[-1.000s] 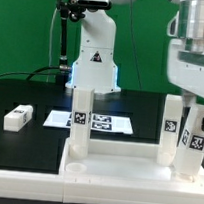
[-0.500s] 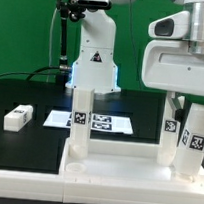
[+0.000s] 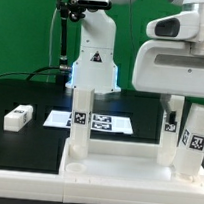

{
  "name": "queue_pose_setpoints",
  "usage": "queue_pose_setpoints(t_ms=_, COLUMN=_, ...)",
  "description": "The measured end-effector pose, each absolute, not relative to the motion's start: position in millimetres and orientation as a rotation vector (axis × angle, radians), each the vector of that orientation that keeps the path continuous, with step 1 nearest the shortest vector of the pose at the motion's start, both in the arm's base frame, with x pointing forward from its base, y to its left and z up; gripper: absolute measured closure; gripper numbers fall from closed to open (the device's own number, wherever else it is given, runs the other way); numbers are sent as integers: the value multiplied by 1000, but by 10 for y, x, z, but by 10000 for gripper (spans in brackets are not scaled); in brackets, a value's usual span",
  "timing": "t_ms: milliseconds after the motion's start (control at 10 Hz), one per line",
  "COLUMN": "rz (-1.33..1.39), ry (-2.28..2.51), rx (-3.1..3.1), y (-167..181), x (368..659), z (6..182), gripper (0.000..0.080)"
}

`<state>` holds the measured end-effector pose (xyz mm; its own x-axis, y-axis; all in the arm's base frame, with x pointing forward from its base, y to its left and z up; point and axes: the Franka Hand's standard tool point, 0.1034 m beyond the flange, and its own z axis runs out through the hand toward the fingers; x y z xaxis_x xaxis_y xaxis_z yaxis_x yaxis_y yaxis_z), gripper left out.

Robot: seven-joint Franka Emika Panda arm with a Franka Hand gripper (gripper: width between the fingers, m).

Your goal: Assemble desk

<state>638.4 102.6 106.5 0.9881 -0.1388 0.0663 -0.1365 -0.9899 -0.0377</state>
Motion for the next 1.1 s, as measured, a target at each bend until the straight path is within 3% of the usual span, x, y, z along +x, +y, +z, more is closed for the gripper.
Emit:
queue_pose_setpoints(t_ms=100, rz=-104, ry=276, rx=-3096, y=1020, x=6383, z=1063, gripper=151)
queue_pose_setpoints(t_ms=300, rz=-103, ry=305, rx=-3093, y=1024, x=6382, z=1061, gripper=414)
queue_pose_setpoints(t_ms=400, rz=-101, ry=416, rx=-3074, y=1031, x=6381, z=1060, gripper=414)
queue_pose_setpoints(t_ms=500, rz=-97, ry=543, rx=-3051, y=1033, x=6379, z=1058, gripper=509)
queue_pose_setpoints(t_ms=1100, rz=-50, ry=1629, rx=-2593, y=1098, x=6392, z=1034, gripper=509)
